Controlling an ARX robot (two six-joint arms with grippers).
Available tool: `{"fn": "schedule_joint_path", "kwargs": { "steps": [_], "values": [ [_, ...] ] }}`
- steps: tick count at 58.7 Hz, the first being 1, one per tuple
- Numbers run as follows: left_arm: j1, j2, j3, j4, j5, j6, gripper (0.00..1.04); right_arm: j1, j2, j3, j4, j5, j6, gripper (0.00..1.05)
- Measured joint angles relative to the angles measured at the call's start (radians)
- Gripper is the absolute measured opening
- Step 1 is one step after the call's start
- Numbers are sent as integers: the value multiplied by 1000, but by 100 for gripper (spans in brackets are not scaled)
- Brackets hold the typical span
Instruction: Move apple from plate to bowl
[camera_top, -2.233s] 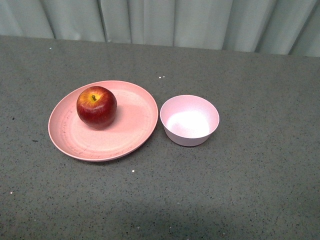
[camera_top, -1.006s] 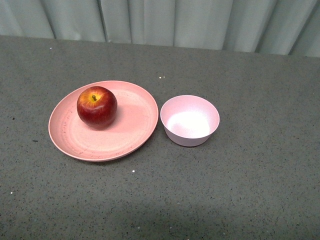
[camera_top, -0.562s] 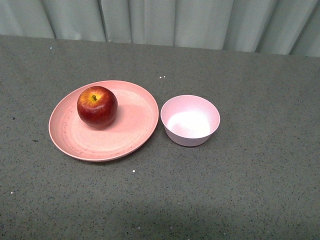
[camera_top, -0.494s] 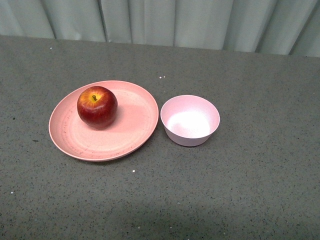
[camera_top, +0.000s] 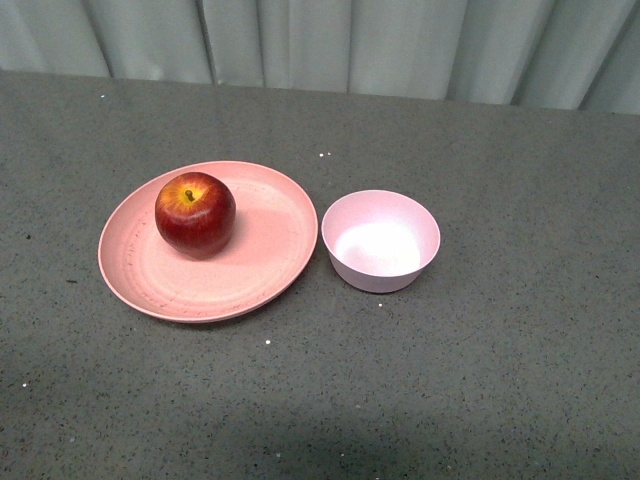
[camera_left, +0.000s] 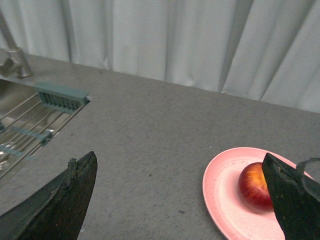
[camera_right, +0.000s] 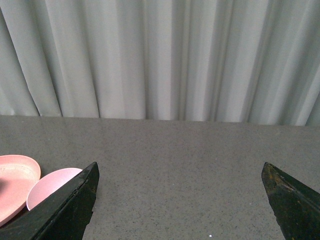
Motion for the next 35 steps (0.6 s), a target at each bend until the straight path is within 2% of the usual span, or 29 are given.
{"fn": "schedule_joint_path", "kwargs": {
  "steps": [4,12,23,35],
  "values": [
    [-15,312,84,196,32,8,98,0,0,0,0,0,0,95],
    [-27,651,222,295,123,-11,98,0,0,0,0,0,0,95],
    [-87,1011,446,230,188,26,98,0,0,0,0,0,0,95],
    [-139,1190,610,176,226,53,98,0,0,0,0,0,0,95]
  ]
}}
